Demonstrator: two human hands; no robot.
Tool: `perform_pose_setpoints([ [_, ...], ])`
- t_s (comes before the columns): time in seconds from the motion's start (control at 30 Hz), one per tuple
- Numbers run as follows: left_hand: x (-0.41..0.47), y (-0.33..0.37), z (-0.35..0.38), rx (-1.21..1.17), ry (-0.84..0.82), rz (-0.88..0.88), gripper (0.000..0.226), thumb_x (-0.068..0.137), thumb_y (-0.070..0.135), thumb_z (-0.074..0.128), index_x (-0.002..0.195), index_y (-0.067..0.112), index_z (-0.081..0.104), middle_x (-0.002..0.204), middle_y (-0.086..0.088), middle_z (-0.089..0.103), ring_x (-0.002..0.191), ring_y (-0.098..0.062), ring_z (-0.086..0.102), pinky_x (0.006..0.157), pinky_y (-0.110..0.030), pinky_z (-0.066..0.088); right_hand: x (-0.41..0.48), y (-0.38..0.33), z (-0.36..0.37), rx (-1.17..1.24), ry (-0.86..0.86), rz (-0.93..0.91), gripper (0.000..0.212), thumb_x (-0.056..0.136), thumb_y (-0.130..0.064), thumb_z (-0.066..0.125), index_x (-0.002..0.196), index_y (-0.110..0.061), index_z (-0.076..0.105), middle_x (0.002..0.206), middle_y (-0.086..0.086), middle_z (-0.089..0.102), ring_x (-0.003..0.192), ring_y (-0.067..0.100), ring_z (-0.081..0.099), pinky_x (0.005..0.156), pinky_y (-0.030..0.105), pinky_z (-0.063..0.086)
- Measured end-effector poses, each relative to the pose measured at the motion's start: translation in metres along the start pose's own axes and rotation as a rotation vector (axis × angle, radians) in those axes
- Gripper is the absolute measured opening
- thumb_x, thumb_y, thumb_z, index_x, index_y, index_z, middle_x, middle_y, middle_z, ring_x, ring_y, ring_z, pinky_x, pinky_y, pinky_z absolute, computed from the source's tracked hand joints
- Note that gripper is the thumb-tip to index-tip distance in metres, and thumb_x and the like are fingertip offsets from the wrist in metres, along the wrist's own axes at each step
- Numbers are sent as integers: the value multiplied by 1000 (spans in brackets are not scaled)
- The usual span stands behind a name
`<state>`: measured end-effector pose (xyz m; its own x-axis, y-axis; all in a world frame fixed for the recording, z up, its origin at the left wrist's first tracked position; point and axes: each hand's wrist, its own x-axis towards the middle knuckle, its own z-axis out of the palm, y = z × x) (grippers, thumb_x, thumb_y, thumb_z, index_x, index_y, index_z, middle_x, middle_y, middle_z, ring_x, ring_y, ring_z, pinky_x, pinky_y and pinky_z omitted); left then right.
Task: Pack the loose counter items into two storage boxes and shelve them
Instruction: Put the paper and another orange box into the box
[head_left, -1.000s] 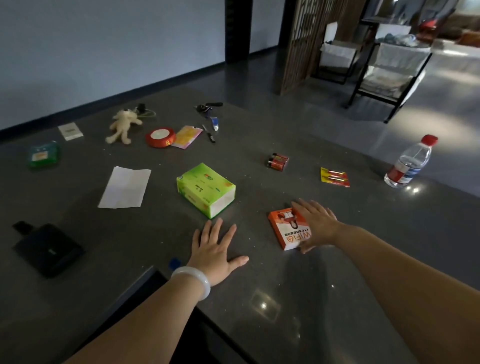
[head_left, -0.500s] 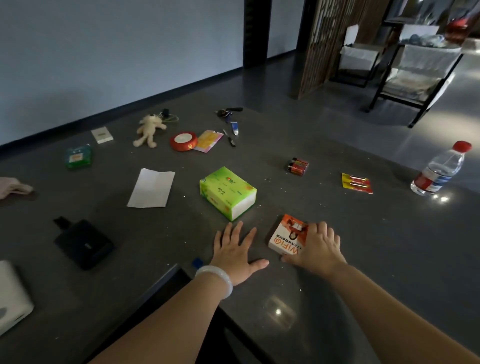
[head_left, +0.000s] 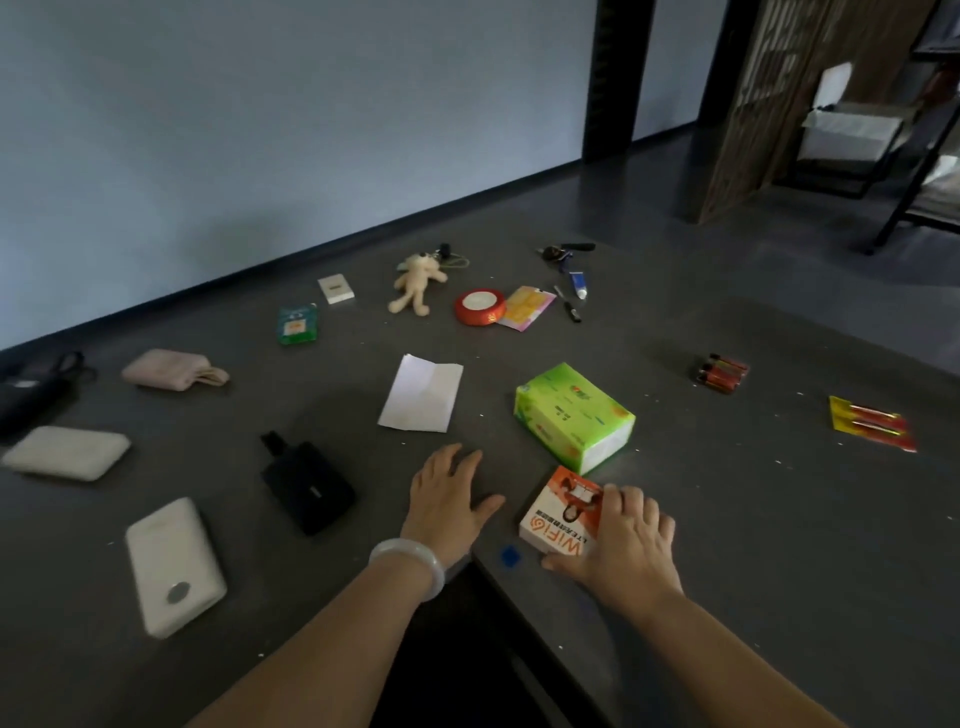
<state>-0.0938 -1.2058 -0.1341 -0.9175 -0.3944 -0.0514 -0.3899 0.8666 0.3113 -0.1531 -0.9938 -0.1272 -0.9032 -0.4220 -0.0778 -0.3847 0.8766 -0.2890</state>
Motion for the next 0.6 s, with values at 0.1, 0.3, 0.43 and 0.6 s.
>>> perform_pose_setpoints([
  [0.1,27,-20,-20,-36,-7,-174,73,93,59,49,153,30,18,161,-2,8,149,-26,6,120,-46,16,10,-11,0,-5,-1,12,119,52,-89,57,143,-17,27,132,0,33,127,21,32,110,39,24],
  [0.3,72,-58,-38,69,-73,-263,79,93,64,41,154,38,-3,163,-2,-10,150,-31,-6,120,-52,10,23,-22,1,-17,4,49,123,53,-88,58,145,-15,24,136,1,33,130,22,31,112,41,23],
  [0.43,91,-73,-37,127,-197,-254,74,95,66,30,154,39,-6,163,1,-15,150,-31,-11,120,-55,4,30,-29,2,-16,12,57,119,54,-87,59,143,-15,26,136,1,33,131,22,29,112,40,22],
  [0.6,66,-73,-21,145,-220,-167,69,97,64,26,155,38,0,164,1,-9,150,-30,-8,119,-58,2,30,-30,3,-13,6,62,118,54,-86,60,143,-15,27,137,2,33,131,22,29,111,39,21],
])
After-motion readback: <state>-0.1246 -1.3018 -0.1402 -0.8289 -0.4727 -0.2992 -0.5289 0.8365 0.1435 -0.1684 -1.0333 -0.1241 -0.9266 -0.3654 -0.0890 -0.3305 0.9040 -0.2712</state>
